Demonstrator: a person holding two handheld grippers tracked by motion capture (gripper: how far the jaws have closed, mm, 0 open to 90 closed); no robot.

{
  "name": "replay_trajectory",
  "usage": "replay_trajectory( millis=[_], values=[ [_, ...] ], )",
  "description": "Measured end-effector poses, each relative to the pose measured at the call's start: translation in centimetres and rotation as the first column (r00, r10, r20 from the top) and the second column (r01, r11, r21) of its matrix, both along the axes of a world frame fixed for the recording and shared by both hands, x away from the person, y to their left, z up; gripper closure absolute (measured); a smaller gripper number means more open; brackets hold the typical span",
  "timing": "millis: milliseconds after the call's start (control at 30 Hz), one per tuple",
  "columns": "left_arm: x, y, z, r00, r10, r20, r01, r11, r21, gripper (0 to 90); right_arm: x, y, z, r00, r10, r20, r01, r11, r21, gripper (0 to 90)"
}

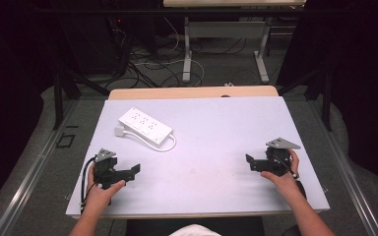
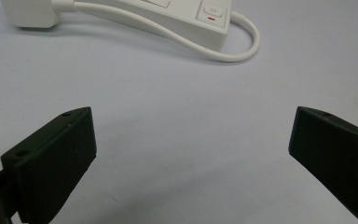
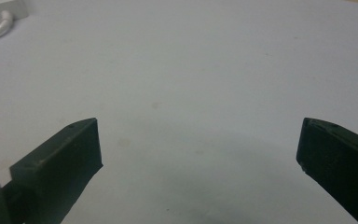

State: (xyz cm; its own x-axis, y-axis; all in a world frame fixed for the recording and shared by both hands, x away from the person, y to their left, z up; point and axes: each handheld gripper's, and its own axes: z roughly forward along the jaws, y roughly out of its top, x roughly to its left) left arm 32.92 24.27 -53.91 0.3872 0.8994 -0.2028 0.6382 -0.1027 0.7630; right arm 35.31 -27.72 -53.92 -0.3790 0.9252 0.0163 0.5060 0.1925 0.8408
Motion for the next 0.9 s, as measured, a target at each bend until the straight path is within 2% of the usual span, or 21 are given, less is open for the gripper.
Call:
replay_trajectory(
  millis=[33,67,133,167,233,367,533,567,667,767,800,900],
  values=[
    [-0.01,0.14,0.13,0.9999,-0.009,-0.011,0.01,0.9999,0.01,1.0,0.0,0.0,0.0,1.0,0.0,0.0,0.0,1.0,0.0,0.0],
    [0.01,0.1,0.08,1.0,0.002,0.004,-0.002,0.9999,0.011,2.0,-0.21,-0.02,-0.04,0.9999,0.006,-0.013,-0.006,1.0,0.001,0.0],
    [0.0,0.16,0.19,1.0,-0.005,-0.008,0.005,0.9998,0.018,2.8,-0.41,-0.05,-0.15,0.9999,0.011,-0.011,-0.011,1.0,0.021,0.0],
    [0.03,0.09,0.16,1.0,0.002,0.0,-0.002,0.9999,0.014,2.9,-0.45,0.03,-0.24,0.9997,0.017,-0.019,-0.016,0.999,0.037,0.0],
    [0.07,0.0,0.1,0.9999,0.012,0.012,-0.012,0.9999,0.011,3.0,-0.57,0.13,-0.25,0.9995,0.017,-0.026,-0.016,1.0,0.024,0.0],
    [0.04,-0.02,0.17,0.9998,0.016,0.013,-0.016,0.9998,0.009,4.0,-0.52,0.15,-0.24,0.9998,0.019,-0.002,-0.019,1.0,0.0,0.0],
    [-0.09,-0.1,0.3,0.9998,0.011,0.014,-0.012,0.9999,0.004,4.0,-0.5,-0.18,-0.18,1.0,0.009,-0.005,-0.008,1.0,0.018,0.0],
    [-0.11,-0.16,0.3,0.9996,0.016,0.024,-0.016,0.9999,0.003,4.0,-0.5,-0.18,-0.18,1.0,0.009,-0.005,-0.008,1.0,0.018,0.0],
    [-0.22,-0.2,0.42,0.9996,0.014,0.025,-0.014,0.9999,-0.004,4.2,-0.52,-0.32,-0.21,0.9999,-0.003,-0.015,0.004,0.999,0.051,0.0],
    [-0.23,-0.25,0.46,0.9995,0.018,0.025,-0.018,0.9998,-0.006,5.2,-0.5,-0.27,-0.25,0.9999,-0.002,-0.011,0.003,0.999,0.048,0.0],
    [-0.25,-0.19,0.58,0.9999,0.01,0.013,-0.01,0.9999,-0.004,5.5,-0.55,-0.24,-0.19,0.9999,-0.004,-0.013,0.004,0.999,0.042,0.0],
    [-0.18,-0.41,0.54,0.9994,0.025,0.025,-0.025,0.9996,-0.013,5.7,-0.64,-0.17,-0.15,1.0,0.002,-0.006,-0.002,0.999,0.037,0.0]
  ],
)
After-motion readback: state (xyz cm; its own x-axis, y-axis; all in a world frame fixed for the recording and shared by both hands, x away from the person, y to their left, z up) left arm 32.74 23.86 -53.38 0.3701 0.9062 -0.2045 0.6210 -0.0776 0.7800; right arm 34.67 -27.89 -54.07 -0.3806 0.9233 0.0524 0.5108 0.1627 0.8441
